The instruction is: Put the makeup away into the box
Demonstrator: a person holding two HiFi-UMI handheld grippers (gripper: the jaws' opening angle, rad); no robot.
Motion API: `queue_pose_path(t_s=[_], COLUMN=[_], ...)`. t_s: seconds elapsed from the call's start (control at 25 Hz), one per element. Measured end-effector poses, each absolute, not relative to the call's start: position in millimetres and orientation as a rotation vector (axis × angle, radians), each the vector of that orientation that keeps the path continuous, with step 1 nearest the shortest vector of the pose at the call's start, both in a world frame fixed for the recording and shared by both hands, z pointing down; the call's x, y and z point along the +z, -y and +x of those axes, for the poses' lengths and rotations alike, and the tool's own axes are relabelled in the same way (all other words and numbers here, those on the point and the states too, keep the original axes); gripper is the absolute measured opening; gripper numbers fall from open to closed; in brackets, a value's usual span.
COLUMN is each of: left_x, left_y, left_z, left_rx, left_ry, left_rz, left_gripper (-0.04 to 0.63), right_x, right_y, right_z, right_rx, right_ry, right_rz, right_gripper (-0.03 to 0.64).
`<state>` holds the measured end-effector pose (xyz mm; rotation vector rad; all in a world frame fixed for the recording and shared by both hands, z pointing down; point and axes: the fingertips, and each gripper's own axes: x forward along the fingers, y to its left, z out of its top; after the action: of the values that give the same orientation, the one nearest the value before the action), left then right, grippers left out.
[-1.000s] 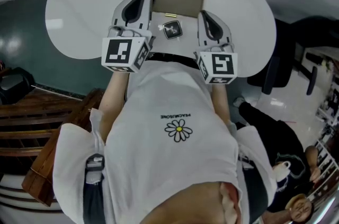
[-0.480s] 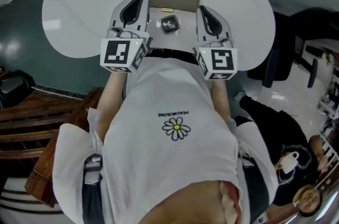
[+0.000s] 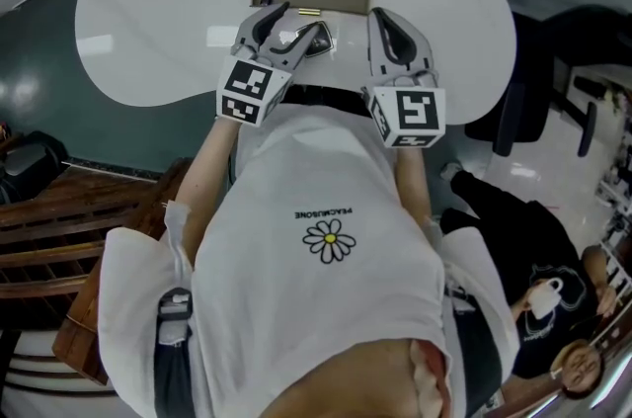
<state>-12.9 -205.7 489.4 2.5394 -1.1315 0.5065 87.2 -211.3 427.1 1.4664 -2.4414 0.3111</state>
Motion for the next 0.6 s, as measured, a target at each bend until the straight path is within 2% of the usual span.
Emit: queue_pose_path(t_s=[0.2,0.6], left_x=[532,600], left_y=[183,150], left_z=[-2,1], left_rx=[0.681,1.012], left_ry=[0.979,0.761], left_rz=[2.539,2.508], left_gripper=[0.279,0.328], right_x=[434,441], right_y=[207,203], right_z=[87,85], right_rx=[0.333,0.363], right_ry=[2.441,2.441], right_rz=[1.451,1.426], right_gripper=[0.031,0.031])
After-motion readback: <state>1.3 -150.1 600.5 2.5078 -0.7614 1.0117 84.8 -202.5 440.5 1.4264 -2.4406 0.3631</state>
